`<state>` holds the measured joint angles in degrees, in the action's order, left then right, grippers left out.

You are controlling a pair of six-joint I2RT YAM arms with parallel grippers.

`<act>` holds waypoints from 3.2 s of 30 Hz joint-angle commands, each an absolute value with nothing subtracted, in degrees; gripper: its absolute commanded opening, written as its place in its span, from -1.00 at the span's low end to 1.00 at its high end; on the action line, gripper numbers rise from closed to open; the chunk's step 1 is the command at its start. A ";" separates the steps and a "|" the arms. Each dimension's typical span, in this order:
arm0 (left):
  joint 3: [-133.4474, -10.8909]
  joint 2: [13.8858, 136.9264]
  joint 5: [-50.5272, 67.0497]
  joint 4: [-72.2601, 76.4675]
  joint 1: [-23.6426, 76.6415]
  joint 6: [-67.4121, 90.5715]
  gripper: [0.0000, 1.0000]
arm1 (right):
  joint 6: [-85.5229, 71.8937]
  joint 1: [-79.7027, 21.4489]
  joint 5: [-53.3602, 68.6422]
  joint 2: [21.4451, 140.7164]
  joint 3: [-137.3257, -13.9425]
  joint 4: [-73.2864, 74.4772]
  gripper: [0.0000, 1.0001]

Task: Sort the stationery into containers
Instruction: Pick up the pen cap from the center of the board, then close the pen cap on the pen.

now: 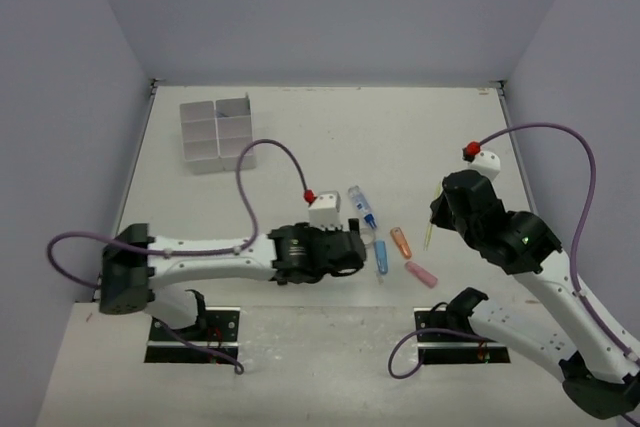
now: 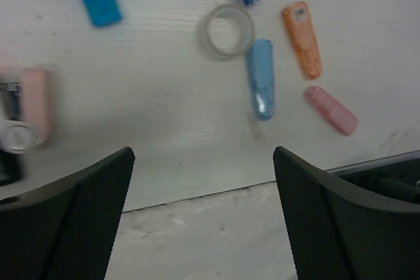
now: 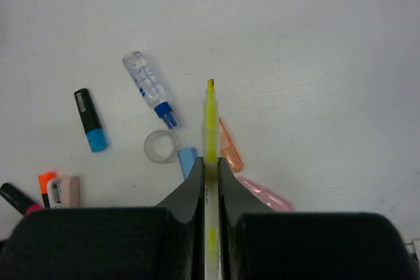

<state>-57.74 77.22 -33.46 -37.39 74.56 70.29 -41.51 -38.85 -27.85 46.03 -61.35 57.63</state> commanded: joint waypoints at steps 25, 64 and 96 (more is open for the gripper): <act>-97.31 124.95 -35.67 -54.92 82.18 92.99 -0.27 | -36.47 -36.39 -32.70 34.55 -63.46 64.86 -1.00; -73.20 99.30 -42.10 -44.36 77.15 76.59 -1.00 | -31.84 -36.47 -1.47 30.79 -49.10 41.37 -1.00; -32.26 37.97 -8.61 23.29 58.20 34.54 -1.00 | -34.26 -70.43 -11.24 47.34 -36.41 -16.80 -1.00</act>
<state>-33.25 38.22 -9.19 18.91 58.19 34.83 -36.20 -68.86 -6.28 46.06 -32.84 -12.47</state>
